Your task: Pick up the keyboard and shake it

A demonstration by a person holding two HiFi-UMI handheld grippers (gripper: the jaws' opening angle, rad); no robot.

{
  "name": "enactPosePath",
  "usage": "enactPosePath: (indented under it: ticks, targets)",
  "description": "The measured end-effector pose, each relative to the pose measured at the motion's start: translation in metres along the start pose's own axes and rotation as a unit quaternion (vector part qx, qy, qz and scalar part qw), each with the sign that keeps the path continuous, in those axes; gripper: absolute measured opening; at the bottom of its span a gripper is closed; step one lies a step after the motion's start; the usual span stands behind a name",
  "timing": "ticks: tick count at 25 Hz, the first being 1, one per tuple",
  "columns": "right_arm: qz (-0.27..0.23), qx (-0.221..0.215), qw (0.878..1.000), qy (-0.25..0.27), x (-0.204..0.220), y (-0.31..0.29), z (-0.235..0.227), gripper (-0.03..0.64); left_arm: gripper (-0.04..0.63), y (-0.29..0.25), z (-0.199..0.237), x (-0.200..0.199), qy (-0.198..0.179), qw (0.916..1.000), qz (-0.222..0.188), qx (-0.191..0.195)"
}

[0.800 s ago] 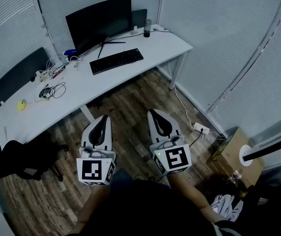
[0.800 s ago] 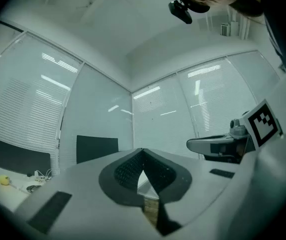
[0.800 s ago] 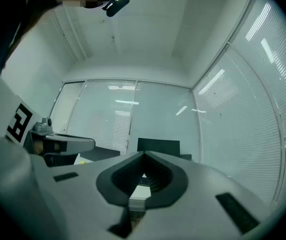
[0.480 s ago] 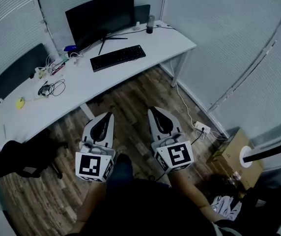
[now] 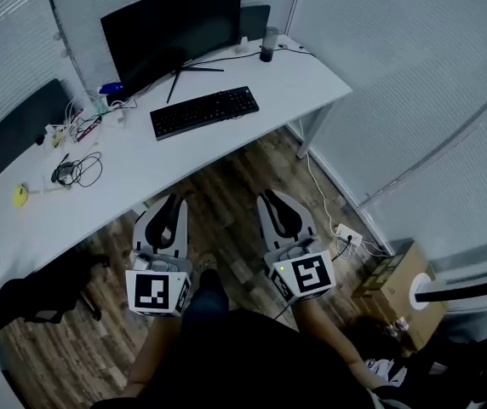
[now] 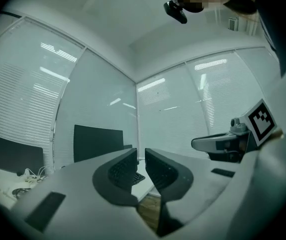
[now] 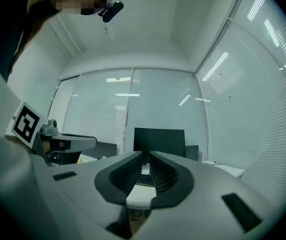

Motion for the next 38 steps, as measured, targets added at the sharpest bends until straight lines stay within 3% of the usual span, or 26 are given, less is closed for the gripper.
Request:
enactPosePath:
  ticks: [3, 6, 11, 26, 30, 33, 38]
  targets:
    - [0.016, 0.004, 1.0, -0.004, 0.0, -0.044, -0.019, 0.064, 0.028, -0.041, 0.028, 0.003, 0.004, 0.9999, 0.005, 0.009]
    - [0.027, 0.007, 1.0, -0.006, 0.0, -0.087, -0.038, 0.109, 0.082, -0.08, 0.054, 0.005, 0.008, 0.9997, 0.002, 0.023]
    - [0.035, 0.02, 0.999, -0.01, 0.002, -0.151, -0.066, 0.112, 0.161, -0.134, 0.098, 0.015, 0.012, 0.9995, 0.013, 0.026]
    - [0.069, 0.021, 0.996, -0.053, 0.036, -0.272, -0.129, 0.117, 0.198, -0.229, 0.178, 0.058, 0.043, 0.9966, 0.068, 0.017]
    - [0.077, 0.002, 0.996, -0.043, 0.04, -0.313, -0.155, 0.117, 0.198, -0.257, 0.194, 0.069, 0.048, 0.9958, 0.078, -0.005]
    - [0.088, -0.03, 0.995, -0.023, 0.044, -0.346, -0.173, 0.117, 0.198, -0.285, 0.206, 0.072, 0.04, 0.9953, 0.085, -0.022]
    - [0.115, -0.084, 0.99, 0.001, 0.059, -0.398, -0.204, 0.117, 0.198, -0.326, 0.223, 0.084, 0.059, 0.9919, 0.098, -0.056]
Point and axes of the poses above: the fingertips, and each gripper's own axes: y backward along the fingers, z to its left, x out of its underside, the point moved 1 cm from there along y, backward along the fingers, and after that the axes turned 10 degrees about z, right-handed, at the moved point
